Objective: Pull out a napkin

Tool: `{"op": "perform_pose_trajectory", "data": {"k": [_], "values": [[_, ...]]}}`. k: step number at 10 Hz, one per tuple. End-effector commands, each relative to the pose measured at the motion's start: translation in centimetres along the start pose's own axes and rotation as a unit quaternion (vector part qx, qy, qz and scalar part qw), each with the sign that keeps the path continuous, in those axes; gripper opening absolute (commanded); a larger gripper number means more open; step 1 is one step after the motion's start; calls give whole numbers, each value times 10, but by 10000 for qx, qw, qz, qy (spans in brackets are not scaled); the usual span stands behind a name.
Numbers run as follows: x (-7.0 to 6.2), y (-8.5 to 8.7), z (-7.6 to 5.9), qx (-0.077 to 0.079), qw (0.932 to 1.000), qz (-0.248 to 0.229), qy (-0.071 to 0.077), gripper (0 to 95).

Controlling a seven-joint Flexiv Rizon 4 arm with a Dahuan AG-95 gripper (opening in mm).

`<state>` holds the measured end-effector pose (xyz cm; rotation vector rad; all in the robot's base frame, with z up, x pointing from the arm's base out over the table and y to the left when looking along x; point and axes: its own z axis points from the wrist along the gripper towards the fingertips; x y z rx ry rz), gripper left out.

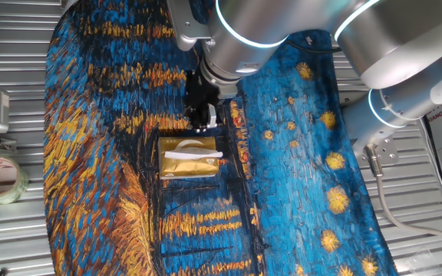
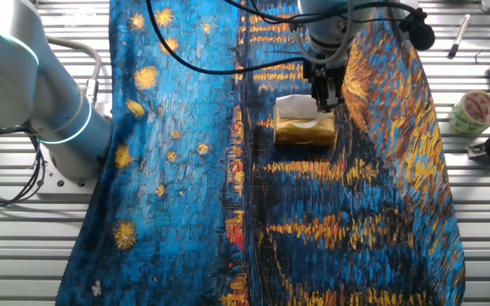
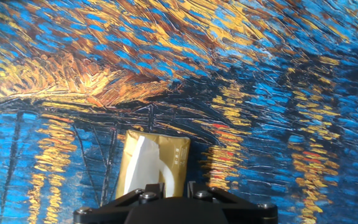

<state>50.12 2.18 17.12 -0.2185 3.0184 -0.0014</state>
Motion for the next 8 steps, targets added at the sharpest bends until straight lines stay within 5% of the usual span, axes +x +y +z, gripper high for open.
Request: {"op": "perform_pose_trajectory", "data": {"k": [1,6,8], "values": [[0,1,-1,-37,9999,-120,8,190],[0,1,-1,-385,9974,-593,-104,190],[0,1,-1,-385,9969,-676,-79,190]]}}
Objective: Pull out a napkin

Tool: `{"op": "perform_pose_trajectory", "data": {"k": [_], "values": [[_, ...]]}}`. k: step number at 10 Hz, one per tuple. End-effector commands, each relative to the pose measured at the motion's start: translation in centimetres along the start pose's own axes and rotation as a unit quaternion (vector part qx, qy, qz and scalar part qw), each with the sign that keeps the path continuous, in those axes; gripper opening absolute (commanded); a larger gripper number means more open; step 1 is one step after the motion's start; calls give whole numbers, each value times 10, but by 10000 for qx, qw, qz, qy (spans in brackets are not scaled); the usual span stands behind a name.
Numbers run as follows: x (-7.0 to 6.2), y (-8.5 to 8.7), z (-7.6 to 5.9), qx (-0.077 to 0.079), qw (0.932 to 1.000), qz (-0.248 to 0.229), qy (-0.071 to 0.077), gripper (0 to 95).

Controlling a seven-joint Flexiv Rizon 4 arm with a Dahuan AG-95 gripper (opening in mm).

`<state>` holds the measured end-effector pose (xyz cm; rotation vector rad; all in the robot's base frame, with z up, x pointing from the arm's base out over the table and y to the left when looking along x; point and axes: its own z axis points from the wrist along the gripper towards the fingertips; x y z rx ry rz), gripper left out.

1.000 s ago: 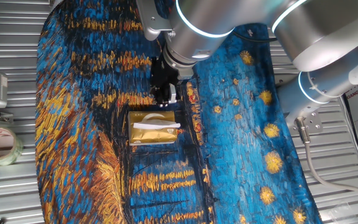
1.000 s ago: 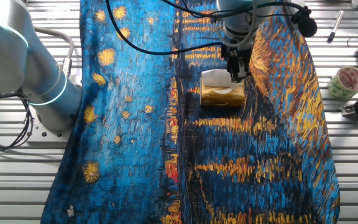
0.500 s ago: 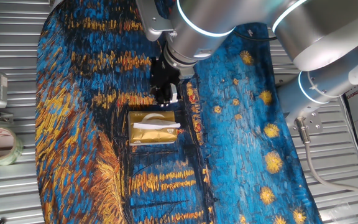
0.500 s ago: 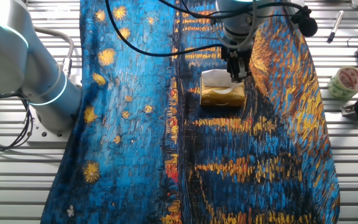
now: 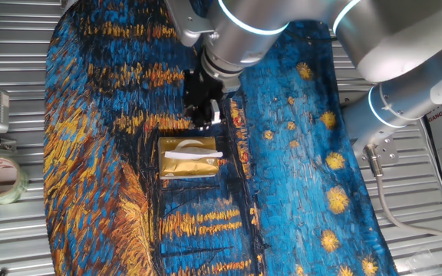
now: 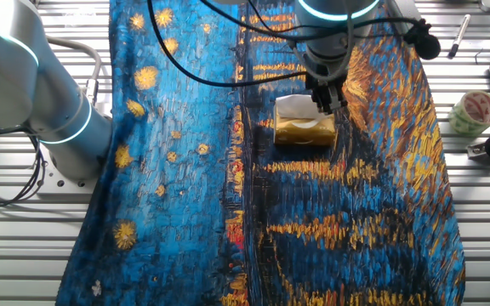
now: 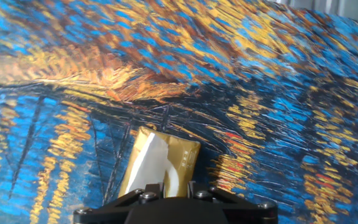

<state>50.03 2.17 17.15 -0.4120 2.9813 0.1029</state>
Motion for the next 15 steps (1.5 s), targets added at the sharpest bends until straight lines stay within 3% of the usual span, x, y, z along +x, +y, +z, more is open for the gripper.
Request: {"op": "perform_pose_trajectory", "data": {"k": [1,10,12,13,15], "values": [[-1,1,0,-11,10000,-79,43,0],[-1,1,0,95,9999,24,63,0],[-1,1,0,10,9991,418,46,0],[-1,1,0,-106,9967,805,45,0],[-1,1,0,-167,9893,1450,66,0]]}}
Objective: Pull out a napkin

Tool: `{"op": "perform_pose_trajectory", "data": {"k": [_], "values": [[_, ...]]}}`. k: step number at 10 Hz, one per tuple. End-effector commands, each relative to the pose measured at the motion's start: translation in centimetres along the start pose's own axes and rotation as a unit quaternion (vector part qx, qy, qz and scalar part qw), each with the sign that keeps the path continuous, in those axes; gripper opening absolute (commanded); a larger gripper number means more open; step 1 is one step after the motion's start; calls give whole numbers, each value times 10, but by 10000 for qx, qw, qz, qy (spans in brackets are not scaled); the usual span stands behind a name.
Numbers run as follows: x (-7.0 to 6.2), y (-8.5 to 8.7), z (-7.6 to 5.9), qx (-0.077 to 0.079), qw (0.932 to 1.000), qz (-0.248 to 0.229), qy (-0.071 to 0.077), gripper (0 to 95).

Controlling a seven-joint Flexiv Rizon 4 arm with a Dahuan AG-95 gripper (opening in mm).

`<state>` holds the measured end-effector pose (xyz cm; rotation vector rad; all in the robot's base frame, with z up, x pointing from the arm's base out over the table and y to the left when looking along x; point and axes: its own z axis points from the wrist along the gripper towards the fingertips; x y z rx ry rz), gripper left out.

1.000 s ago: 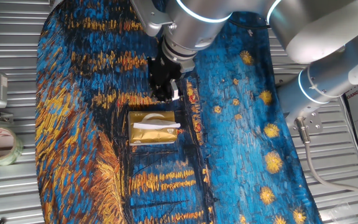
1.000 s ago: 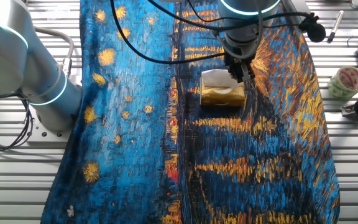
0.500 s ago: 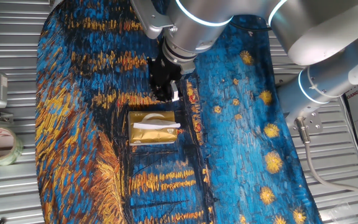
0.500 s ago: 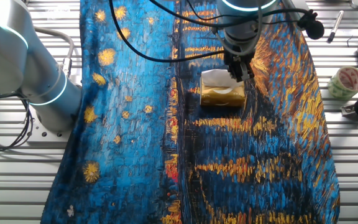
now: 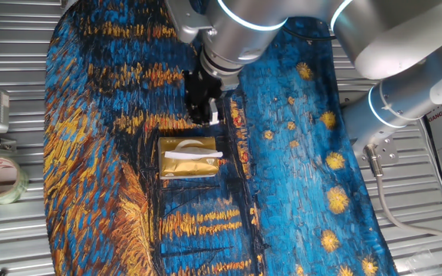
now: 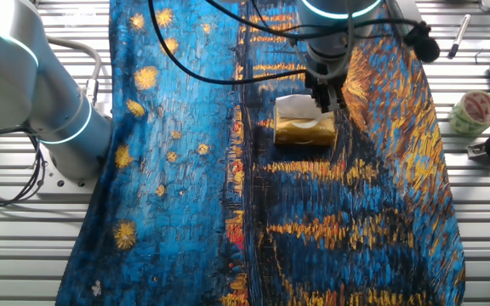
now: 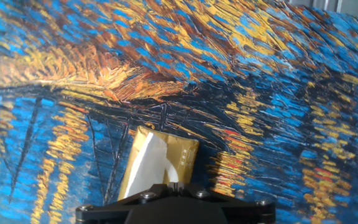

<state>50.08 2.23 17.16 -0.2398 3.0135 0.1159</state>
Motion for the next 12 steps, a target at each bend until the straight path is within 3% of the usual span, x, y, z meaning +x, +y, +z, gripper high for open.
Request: {"op": "perform_pose_trajectory", "data": {"k": [1,6,12], "values": [[0,0,0,-167,9944,1046,31,0],[0,0,0,39,9922,1242,77,0],[0,0,0,19,9927,1205,107,0]]}}
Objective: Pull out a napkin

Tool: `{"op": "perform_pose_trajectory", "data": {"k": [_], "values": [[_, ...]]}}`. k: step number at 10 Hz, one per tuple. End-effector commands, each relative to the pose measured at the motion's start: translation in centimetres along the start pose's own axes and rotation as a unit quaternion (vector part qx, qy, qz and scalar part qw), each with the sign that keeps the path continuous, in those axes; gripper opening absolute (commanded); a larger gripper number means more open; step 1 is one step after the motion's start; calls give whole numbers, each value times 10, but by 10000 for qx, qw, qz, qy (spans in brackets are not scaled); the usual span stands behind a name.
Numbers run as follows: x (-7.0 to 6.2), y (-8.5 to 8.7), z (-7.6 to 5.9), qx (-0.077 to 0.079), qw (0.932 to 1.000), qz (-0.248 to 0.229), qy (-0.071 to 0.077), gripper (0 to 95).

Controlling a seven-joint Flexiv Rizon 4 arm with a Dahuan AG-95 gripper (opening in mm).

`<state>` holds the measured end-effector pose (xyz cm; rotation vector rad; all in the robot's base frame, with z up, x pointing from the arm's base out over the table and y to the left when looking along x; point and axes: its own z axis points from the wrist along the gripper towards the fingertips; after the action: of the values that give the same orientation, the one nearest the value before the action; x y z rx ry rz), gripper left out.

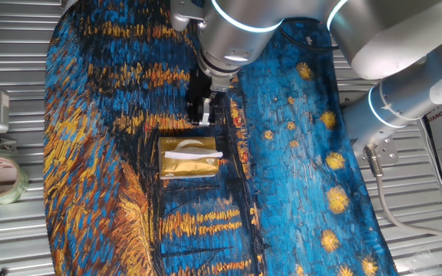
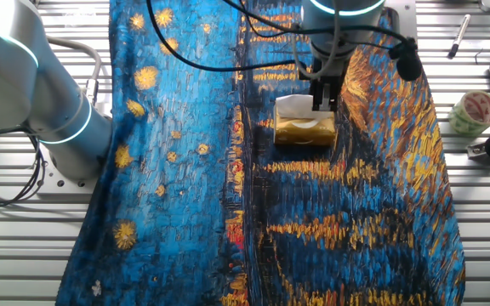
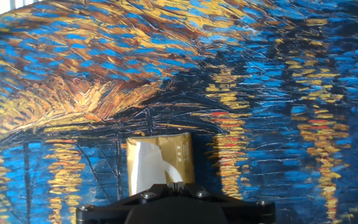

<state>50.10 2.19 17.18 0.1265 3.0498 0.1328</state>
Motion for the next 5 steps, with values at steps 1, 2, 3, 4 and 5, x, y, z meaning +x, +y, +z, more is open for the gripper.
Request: {"op": "perform_pose_trajectory", "data": {"k": [1,2,3,4,5], "values": [[1,1,0,16,10000,-15,10,0],[1,1,0,11,10000,-17,21,0],[1,1,0,3,10000,-29,25,0],[1,1,0,1,10000,-32,35,0],[1,1,0,5,10000,-31,55,0]]}}
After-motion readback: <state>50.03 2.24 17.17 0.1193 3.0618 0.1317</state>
